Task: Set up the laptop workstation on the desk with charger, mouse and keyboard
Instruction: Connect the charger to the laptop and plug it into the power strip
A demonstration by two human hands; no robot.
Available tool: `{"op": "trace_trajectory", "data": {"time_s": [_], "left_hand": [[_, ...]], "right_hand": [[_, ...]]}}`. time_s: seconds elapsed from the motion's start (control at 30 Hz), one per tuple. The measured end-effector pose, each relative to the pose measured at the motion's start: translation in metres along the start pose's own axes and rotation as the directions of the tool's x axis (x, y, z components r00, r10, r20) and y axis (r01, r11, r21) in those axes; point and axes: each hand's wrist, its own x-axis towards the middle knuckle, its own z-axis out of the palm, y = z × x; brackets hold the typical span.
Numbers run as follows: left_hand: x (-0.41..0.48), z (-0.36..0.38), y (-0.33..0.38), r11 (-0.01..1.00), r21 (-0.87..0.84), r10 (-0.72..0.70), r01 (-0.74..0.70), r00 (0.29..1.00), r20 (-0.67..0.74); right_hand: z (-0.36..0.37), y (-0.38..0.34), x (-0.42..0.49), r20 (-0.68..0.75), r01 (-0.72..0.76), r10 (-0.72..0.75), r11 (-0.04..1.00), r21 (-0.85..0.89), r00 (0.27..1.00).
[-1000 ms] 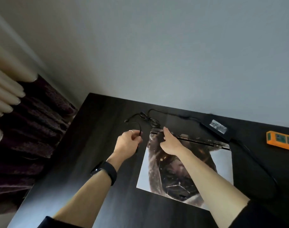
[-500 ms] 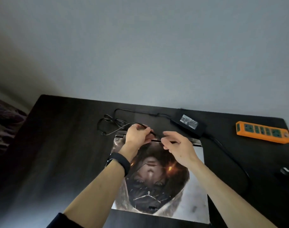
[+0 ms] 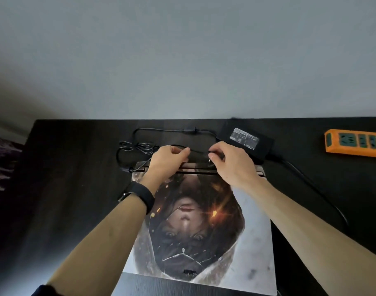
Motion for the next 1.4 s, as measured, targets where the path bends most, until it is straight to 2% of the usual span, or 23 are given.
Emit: {"op": "trace_trajectory", "data": {"time_s": [0.07, 0.17, 0.33, 0.4, 0.5, 0.63, 0.87, 1.0, 1.17, 1.4], "left_hand": [[0.003, -0.009, -0.010, 0.969, 0.236, 0.074, -0.068, 0.997, -0.016], [0.008, -0.029, -0.027, 0.876, 0.455, 0.190, -0.158, 0.981, -0.026], [0.019, -0.062, -0.038, 0.903, 0.428, 0.044, -0.041, 0.999, 0.004], [0.016, -0.057, -0.034, 0.864, 0.491, 0.094, -0.112, 0.994, 0.061], [0.007, -0.031, -0.019, 0.785, 0.537, 0.223, -0.310, 0.949, 0.221], [0.003, -0.007, 0.004, 0.725, 0.588, 0.171, -0.359, 0.920, 0.351], [0.012, -0.008, 0.013, 0.786, 0.543, 0.082, -0.296, 0.920, 0.382], [0.006, -0.012, 0.018, 0.855, 0.457, 0.042, -0.246, 0.910, 0.411], [-0.024, -0.025, 0.020, 0.883, 0.389, 0.126, -0.264, 0.929, 0.347], [-0.077, -0.043, 0.022, 0.836, 0.424, 0.338, -0.349, 0.935, 0.104]], "right_hand": [[-0.005, 0.000, 0.010, 0.059, 0.010, -0.009, 1.000, -0.009, 0.998], [-0.011, -0.003, 0.023, 0.093, 0.006, -0.007, 1.000, 0.010, 0.996], [-0.009, 0.002, 0.030, 0.049, 0.007, -0.003, 0.997, -0.082, 0.999], [-0.005, 0.004, 0.027, 0.039, 0.009, -0.005, 0.994, -0.112, 0.999], [0.001, 0.006, 0.020, 0.023, -0.032, 0.033, 0.998, -0.059, 0.999], [0.002, 0.001, 0.018, 0.061, -0.078, 0.082, 0.995, -0.064, 0.995], [-0.002, -0.012, 0.019, 0.110, -0.177, 0.181, 0.983, -0.042, 0.977], [-0.014, -0.020, 0.016, 0.055, -0.170, 0.167, 0.984, 0.045, 0.984], [-0.040, -0.039, 0.002, 0.097, -0.140, 0.129, 0.983, 0.116, 0.987], [-0.077, -0.071, -0.037, 0.169, -0.100, 0.071, 0.980, 0.172, 0.983]]}}
